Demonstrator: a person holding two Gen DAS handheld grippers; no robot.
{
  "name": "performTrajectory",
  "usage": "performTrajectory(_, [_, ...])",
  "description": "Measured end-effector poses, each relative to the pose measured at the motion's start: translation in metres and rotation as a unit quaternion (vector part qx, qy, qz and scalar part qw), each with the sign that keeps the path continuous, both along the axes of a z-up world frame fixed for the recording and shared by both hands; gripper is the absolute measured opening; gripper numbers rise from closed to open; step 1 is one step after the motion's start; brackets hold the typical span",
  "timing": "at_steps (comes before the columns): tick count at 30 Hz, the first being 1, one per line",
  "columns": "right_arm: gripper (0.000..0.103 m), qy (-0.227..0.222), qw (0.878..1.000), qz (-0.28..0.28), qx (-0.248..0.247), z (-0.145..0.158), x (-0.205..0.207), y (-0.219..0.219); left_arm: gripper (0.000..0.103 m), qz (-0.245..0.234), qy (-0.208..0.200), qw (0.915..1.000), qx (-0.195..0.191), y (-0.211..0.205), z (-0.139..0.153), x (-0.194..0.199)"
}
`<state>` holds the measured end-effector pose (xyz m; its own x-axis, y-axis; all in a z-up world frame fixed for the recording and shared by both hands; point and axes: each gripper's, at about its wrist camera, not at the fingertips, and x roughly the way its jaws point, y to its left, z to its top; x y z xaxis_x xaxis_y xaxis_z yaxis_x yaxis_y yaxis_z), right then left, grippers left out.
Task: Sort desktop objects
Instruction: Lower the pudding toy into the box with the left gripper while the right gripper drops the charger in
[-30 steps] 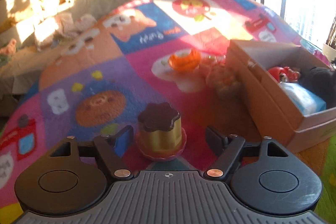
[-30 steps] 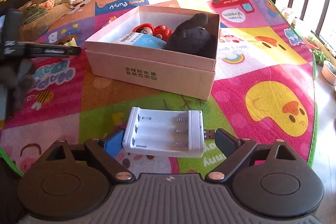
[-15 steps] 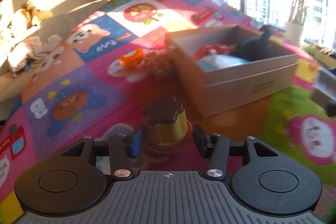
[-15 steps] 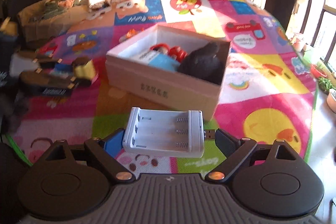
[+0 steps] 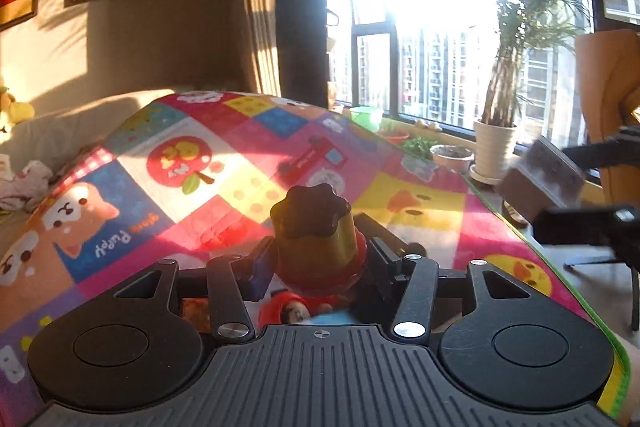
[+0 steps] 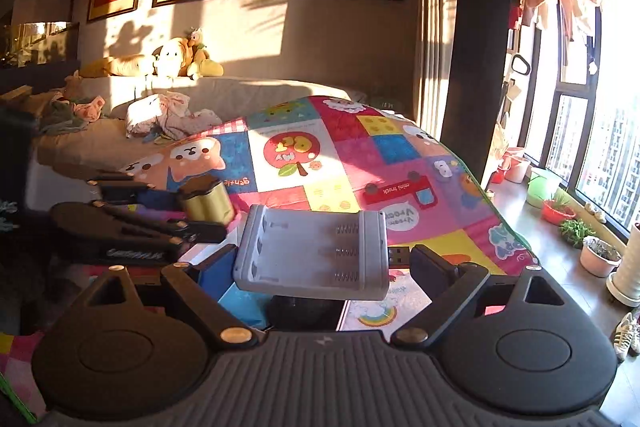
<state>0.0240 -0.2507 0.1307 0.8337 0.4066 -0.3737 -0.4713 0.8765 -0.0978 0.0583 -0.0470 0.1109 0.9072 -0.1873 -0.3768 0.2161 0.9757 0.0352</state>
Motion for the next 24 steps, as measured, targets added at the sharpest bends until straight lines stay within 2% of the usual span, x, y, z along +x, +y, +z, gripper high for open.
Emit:
performTrajectory(1, [0.092, 0.004, 1.000, 0.000, -0.003, -0.002, 0.005, 0.003, 0.057, 0.011, 0.001, 0.9999, -0.003, 0.002, -0.002, 0.013])
performTrajectory(3, [0.092, 0.012, 1.000, 0.000, -0.010, -0.007, 0.015, 0.008, 0.065, 0.024, 0.017, 0.9995, -0.011, 0.009, -0.007, 0.030])
performTrajectory(4, [0.092, 0.015, 1.000, -0.001, -0.012, -0.010, 0.020, 0.009, 0.074, 0.024, 0.023, 0.9992, -0.021, 0.014, -0.009, 0.032])
performTrajectory(5, [0.092, 0.019, 1.000, -0.002, -0.014, -0.012, 0.025, 0.011, 0.082, 0.019, 0.025, 0.9991, -0.027, 0.019, -0.012, 0.029])
performTrajectory(8, [0.092, 0.042, 0.999, -0.003, -0.008, -0.018, 0.044, 0.014, 0.090, 0.022, 0.033, 0.9990, -0.017, 0.029, -0.026, 0.008])
performTrajectory(11, [0.092, 0.072, 0.997, -0.001, 0.003, -0.024, 0.071, 0.024, 0.094, 0.025, 0.059, 0.9978, -0.019, 0.041, -0.043, -0.014])
performTrajectory(15, [0.091, 0.107, 0.994, 0.013, 0.025, -0.028, 0.112, 0.046, 0.096, 0.047, 0.090, 0.9945, -0.026, 0.061, -0.060, -0.028])
performTrajectory(19, [0.097, 0.132, 0.989, -0.008, 0.059, -0.031, 0.147, 0.059, 0.100, 0.070, 0.107, 0.9910, -0.040, 0.081, -0.071, -0.031])
performTrajectory(22, [0.097, 0.147, 0.986, -0.011, 0.076, -0.034, 0.151, 0.056, 0.101, 0.078, 0.111, 0.9898, -0.043, 0.090, -0.075, -0.030])
performTrajectory(24, [0.097, 0.139, 0.987, -0.012, 0.074, -0.036, 0.143, 0.050, 0.101, 0.082, 0.113, 0.9890, -0.049, 0.095, -0.077, -0.027])
